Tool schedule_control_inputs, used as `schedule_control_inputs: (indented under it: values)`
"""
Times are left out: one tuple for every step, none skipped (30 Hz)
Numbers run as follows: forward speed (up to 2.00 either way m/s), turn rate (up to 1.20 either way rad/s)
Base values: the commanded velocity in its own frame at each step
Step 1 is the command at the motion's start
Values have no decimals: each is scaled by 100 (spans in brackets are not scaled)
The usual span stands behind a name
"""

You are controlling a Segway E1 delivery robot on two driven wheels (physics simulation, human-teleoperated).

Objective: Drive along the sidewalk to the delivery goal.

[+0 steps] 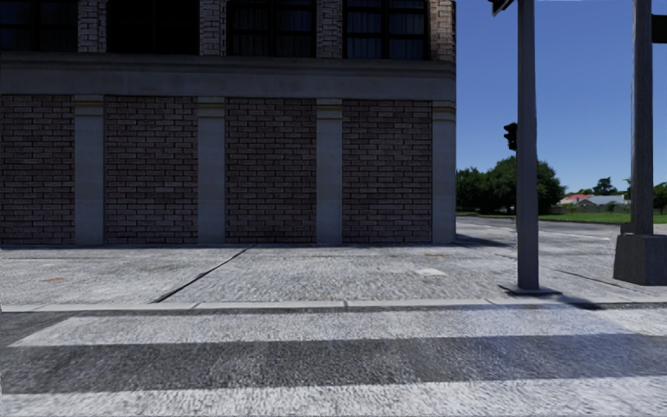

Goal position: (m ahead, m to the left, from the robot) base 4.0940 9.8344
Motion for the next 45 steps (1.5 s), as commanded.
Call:
schedule_control_inputs:
  values:
    - [200,0]
    - [200,0]
    - [200,0]
    - [193,0]
    - [190,0]
    - [190,0]
    - [188,0]
    - [183,0]
    - [177,0]
    - [175,0]
    - [175,0]
    - [175,0]
    - [174,0]
    - [172,0]
    - [172,0]
    - [171,0]
    - [171,0]
    - [171,0]
    - [171,0]
    - [171,0]
    - [171,0]
    - [171,0]
    - [171,0]
    - [171,0]
    - [171,0]
    - [171,0]
    - [171,0]
    - [171,0]
    - [171,0]
    - [171,0]
    - [171,0]
    - [171,0]
    - [171,0]
    - [171,0]
    - [171,0]
    - [171,0]
    - [171,0]
    - [171,0]
    - [171,0]
    - [171,0]
    - [171,0]
    - [171,0]
    - [171,0]
    - [171,0]
    - [171,0]
